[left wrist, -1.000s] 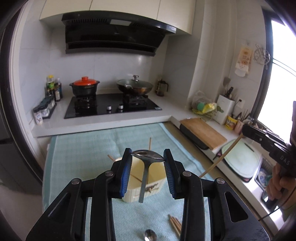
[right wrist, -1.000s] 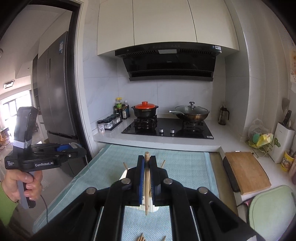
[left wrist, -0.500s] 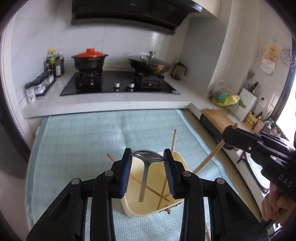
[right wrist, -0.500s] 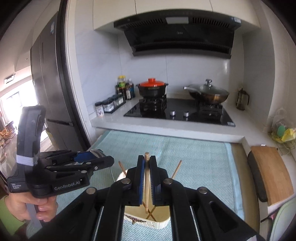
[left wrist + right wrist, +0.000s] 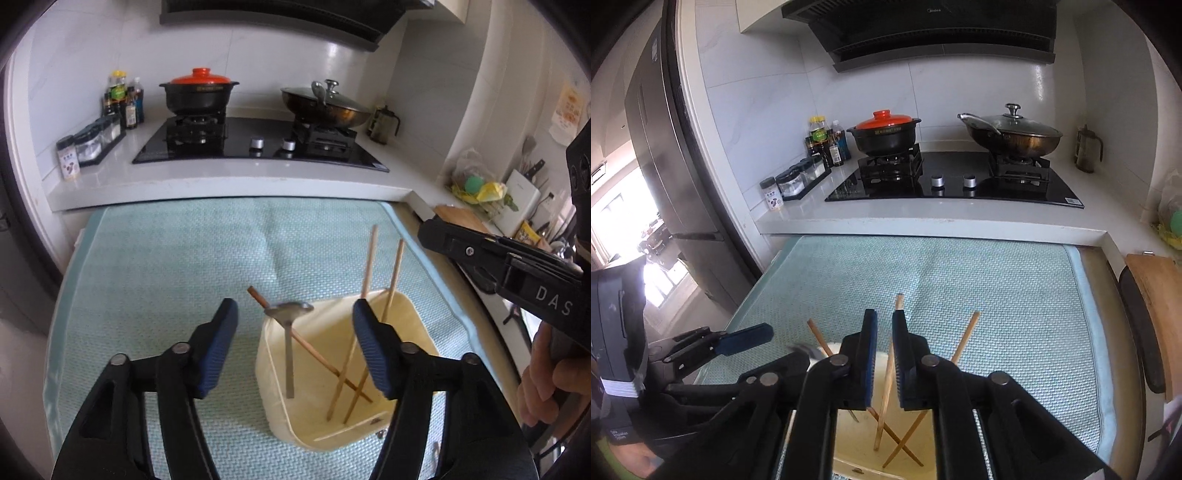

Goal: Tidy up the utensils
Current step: 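Drop the spoon into the cream caddy with the left gripper while the right gripper drops its chopstick in, then withdraw both open grippers from the caddy back over the loose utensils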

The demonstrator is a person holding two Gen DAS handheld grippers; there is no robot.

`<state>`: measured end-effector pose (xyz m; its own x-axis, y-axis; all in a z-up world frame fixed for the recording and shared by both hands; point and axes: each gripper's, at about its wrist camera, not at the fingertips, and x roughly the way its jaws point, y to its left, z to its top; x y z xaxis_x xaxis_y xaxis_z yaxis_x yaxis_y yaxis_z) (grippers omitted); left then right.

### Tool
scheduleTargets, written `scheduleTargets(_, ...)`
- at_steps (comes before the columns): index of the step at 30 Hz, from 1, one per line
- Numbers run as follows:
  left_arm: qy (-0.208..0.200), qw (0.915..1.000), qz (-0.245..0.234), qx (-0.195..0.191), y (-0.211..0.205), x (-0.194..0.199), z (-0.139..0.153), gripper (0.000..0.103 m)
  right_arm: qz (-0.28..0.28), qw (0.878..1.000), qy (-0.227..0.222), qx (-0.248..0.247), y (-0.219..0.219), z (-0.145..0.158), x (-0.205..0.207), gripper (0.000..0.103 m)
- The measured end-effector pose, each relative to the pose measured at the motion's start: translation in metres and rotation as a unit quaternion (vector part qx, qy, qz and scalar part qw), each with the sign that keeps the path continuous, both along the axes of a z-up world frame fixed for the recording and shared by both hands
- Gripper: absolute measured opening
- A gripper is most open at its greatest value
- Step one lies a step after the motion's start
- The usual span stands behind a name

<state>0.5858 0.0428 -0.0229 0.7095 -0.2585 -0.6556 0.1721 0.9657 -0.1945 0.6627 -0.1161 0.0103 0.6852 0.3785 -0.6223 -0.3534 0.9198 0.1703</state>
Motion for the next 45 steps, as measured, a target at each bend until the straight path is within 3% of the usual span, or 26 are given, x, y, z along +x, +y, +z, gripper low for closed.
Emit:
scheduleTargets(1,-0.007,1.0,0.003,0.0,0.003,-0.004,0.005,0.075,-0.002,1.0,-0.009,0.002,-0.001,0.006,-0.004,0.026)
scheduleTargets(2,-0.011,0.9999,0.006,-0.001,0.007,-0.007,0.009,0.076,-0.003,1.0,-0.02,0.006,-0.003,0.013,-0.009,0.043)
scheduleTargets(3,-0.016,0.9998,0.01,0.0,0.01,-0.012,0.013,0.077,-0.005,0.999,-0.034,0.008,-0.005,0.02,-0.016,0.048)
scheduleTargets(8,-0.052,0.9981,0.026,0.02,0.025,-0.065,0.034,0.096,-0.01,0.995,-0.095,-0.014,-0.016,0.056,-0.07,0.049)
scheduleTargets(9,-0.059,0.9976,0.027,0.025,0.027,-0.08,0.037,0.098,-0.009,0.994,-0.104,-0.019,-0.018,0.062,-0.083,0.053)
scheduleTargets(11,-0.069,0.9965,0.028,0.038,0.031,-0.114,0.039,0.1,-0.01,0.992,-0.119,-0.029,-0.026,0.07,-0.114,0.063)
scheduleTargets(16,-0.078,0.9937,0.026,0.076,0.041,-0.205,0.025,0.1,-0.009,0.99,-0.129,-0.052,-0.047,0.072,-0.197,0.073)
scheduleTargets(18,-0.079,0.9922,0.033,0.09,0.044,-0.239,0.013,0.101,-0.012,0.99,-0.13,-0.059,-0.055,0.065,-0.23,0.08)
scheduleTargets(25,-0.034,0.9846,0.07,0.157,0.027,-0.331,-0.046,0.102,-0.036,0.99,-0.107,-0.082,-0.075,0.01,-0.331,0.082)
scheduleTargets(30,-0.022,0.986,0.102,0.13,0.016,-0.376,-0.076,0.102,-0.073,0.994,-0.069,-0.052,-0.087,-0.041,-0.383,0.082)
scheduleTargets(36,-0.019,0.9872,0.118,0.106,0.008,-0.405,-0.099,0.102,-0.097,0.993,-0.048,-0.044,-0.1,-0.077,-0.423,0.082)
scheduleTargets(45,-0.047,0.9893,0.093,0.101,-0.005,-0.422,-0.094,0.102,-0.114,0.993,-0.024,-0.009,-0.112,-0.104,-0.448,0.082)
